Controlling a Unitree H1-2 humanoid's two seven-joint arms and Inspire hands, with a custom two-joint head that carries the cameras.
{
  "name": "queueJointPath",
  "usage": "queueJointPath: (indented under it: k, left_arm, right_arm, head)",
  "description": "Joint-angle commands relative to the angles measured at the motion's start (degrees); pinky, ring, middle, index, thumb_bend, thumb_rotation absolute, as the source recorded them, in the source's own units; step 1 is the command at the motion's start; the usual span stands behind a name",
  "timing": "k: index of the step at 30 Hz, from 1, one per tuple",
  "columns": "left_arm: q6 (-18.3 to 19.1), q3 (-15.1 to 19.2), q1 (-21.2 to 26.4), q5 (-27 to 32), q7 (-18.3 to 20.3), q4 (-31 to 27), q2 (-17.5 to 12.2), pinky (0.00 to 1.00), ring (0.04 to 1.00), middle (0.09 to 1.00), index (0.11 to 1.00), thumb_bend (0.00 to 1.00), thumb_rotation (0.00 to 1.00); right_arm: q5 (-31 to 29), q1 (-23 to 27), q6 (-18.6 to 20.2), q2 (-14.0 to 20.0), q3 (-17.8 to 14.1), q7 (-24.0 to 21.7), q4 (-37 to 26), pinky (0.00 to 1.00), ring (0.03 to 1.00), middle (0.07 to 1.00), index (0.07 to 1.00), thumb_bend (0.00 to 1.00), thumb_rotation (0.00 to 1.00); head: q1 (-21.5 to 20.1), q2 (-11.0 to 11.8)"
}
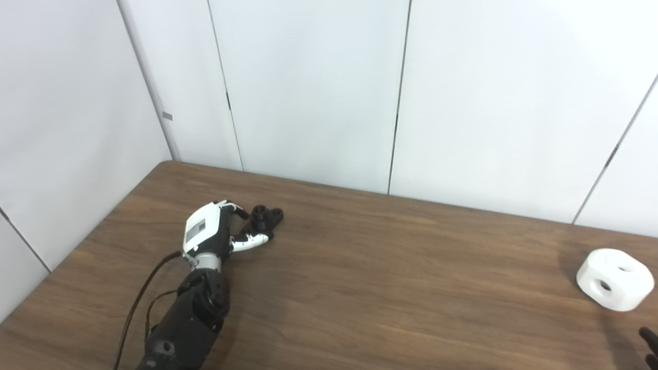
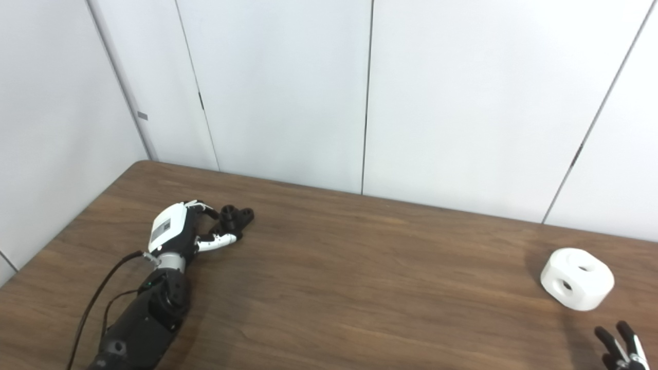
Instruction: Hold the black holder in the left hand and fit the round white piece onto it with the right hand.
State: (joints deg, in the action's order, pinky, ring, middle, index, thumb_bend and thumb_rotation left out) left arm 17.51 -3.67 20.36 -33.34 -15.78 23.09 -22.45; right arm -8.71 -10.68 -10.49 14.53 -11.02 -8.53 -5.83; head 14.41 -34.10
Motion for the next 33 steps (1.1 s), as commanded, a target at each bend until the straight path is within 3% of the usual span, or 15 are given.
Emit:
queueJointPath:
  k: [1,3,10,11,12,14,22,33]
  left_arm:
    - [0.0,-1.5,-0.5,-0.6,0.9,0.2,0.2,1.0,0.961,0.894,0.617,0.91,0.22]
    - [-0.2,-2.0,-0.4,-1.0,0.4,0.9,0.1,1.0,0.957,0.886,0.61,0.91,0.16]
    - [-1.2,-2.0,-0.5,-0.1,-0.6,1.9,0.3,1.0,0.944,0.865,0.572,0.86,0.11]
    - [-1.8,-1.8,-0.5,0.3,-0.9,2.3,0.4,1.0,0.944,0.863,0.533,0.7,0.09]
    - [-2.4,-1.6,-0.4,0.6,-1.1,2.7,0.5,0.99,0.941,0.855,0.511,0.61,0.08]
    - [-3.5,-1.3,-0.2,1.5,-1.5,3.7,0.5,0.96,0.936,0.838,0.492,0.54,0.06]
    - [-5.2,-1.9,0.3,1.8,-2.0,5.6,0.3,0.85,0.883,0.788,0.484,0.52,0.05]
    - [-7.4,-2.9,-0.8,1.7,-1.9,3.7,0.2,0.81,0.86,0.779,0.484,0.52,0.05]
  right_arm:
    - [-0.4,-2.1,0.0,-1.5,0.6,0.4,1.3,1.0,1.0,0.931,1.0,0.63,1.0]
    - [-0.1,-2.2,0.0,-1.6,0.6,0.6,1.2,1.0,0.993,0.929,1.0,0.64,1.0]
    - [0.0,-2.3,-0.2,-1.5,0.5,0.5,1.1,1.0,0.987,0.92,1.0,0.65,1.0]
    - [0.0,-2.3,-0.4,-1.5,0.5,0.5,1.2,1.0,0.983,0.918,1.0,0.65,1.0]
    - [-0.1,-2.2,-0.5,-1.5,0.5,0.4,1.2,1.0,0.979,0.918,1.0,0.65,1.0]
    - [-0.5,-2.2,-0.2,-1.5,0.5,0.3,1.0,1.0,0.98,0.92,1.0,0.66,1.0]
    - [-0.9,-2.3,-0.3,-1.6,0.4,0.2,0.8,1.0,0.969,0.913,1.0,0.64,1.0]
    - [0.2,-2.4,0.0,-1.7,0.7,0.6,0.3,1.0,0.961,0.905,0.991,0.66,1.0]
  head:
    - [0.0,-0.1]
    - [-0.1,-0.1]
    - [-0.3,-0.3]
    - [-0.5,-0.3]
    - [-0.5,-0.3]
    - [-0.5,-0.4]
    - [-0.8,-0.6]
    - [-2.1,-0.8]
